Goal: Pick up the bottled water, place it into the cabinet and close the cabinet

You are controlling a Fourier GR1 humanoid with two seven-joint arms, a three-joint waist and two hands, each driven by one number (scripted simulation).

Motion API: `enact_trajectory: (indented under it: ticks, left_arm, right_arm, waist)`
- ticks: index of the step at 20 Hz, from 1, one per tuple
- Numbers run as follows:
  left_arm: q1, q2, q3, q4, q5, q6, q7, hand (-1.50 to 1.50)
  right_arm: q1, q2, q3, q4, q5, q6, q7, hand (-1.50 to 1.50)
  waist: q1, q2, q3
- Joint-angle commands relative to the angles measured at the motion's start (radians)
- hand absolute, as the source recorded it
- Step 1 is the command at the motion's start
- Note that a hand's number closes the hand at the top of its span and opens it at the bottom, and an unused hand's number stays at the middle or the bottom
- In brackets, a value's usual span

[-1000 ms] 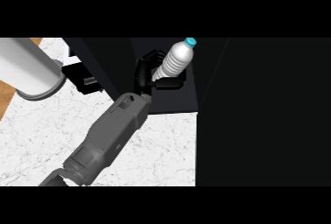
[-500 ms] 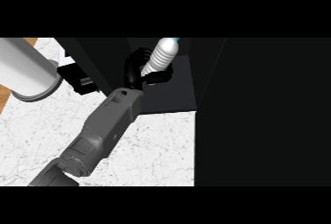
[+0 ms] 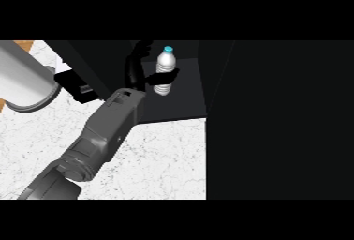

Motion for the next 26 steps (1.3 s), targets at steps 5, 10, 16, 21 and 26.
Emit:
enact_trajectory:
  ticks: [5, 10, 16, 21, 26]
  left_arm:
    - [-0.044, 0.024, 0.014, 0.041, -0.010, -0.013, -0.021, -1.50]
    - [-0.072, 0.011, 0.045, -0.016, 0.016, -0.139, -0.059, -1.50]
    - [-0.088, 0.006, 0.104, -0.063, 0.059, -0.264, -0.143, -1.50]
    - [-0.072, -0.043, 0.104, -0.080, 0.047, -0.292, -0.142, -1.50]
    - [0.050, -0.044, 0.079, -0.167, 0.060, -0.316, -0.176, -1.50]
  right_arm:
    - [0.031, -0.010, 0.006, -0.037, -0.073, 0.041, -0.002, -1.50]
    - [0.064, -0.011, 0.001, -0.052, -0.066, 0.046, -0.008, -1.50]
    - [0.038, -0.001, 0.018, -0.047, -0.072, 0.039, 0.008, -1.50]
    - [0.109, 0.008, 0.044, -0.146, -0.081, 0.022, 0.065, -1.50]
    - [0.055, 0.027, 0.065, -0.130, -0.060, -0.008, 0.095, -1.50]
  waist:
    - [-0.012, 0.005, -0.001]
    - [-0.001, -0.004, -0.001]
    - [0.013, -0.005, -0.001]
    - [0.049, -0.026, 0.000]
    - [0.075, -0.034, 0.000]
